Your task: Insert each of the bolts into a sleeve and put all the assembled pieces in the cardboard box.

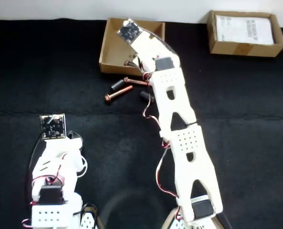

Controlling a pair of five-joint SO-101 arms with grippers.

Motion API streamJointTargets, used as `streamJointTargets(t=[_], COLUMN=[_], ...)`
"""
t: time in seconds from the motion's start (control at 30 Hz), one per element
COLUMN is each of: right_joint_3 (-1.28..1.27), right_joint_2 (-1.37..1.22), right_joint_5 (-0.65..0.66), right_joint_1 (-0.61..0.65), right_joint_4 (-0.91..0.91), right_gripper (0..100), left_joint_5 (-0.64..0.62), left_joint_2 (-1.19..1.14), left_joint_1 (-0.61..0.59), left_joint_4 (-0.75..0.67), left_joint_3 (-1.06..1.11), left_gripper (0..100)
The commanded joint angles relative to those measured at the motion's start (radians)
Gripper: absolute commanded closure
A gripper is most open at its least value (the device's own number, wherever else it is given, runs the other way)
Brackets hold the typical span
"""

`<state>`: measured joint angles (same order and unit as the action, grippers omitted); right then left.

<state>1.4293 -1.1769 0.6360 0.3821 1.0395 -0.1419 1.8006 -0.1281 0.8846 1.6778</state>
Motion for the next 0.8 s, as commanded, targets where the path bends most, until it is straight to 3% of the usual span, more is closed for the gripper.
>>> streamJointTargets(t=[0.0,0.13,0.37,0.6,0.77], right_joint_3=[0.194,0.36,0.337,0.285,-0.108], right_joint_2=[0.028,0.059,0.234,0.325,0.464], right_joint_5=[0.014,-0.012,-0.364,-0.422,-0.422], right_joint_1=[0.004,0.031,0.036,0.021,0.053], right_joint_4=[0.186,0.455,0.7,0.727,0.725], right_gripper=[78.8,78.9,78.9,78.9,78.9], left_joint_5=[0.008,0.008,0.008,0.008,0.008], left_joint_2=[0.004,0.004,0.004,0.004,0.004], left_joint_1=[-0.012,-0.012,-0.01,-0.012,-0.013], left_joint_4=[0.005,0.005,0.005,0.005,0.005], left_joint_3=[0.016,0.016,0.016,0.016,0.016], left_gripper=[98,98,98,98,98])
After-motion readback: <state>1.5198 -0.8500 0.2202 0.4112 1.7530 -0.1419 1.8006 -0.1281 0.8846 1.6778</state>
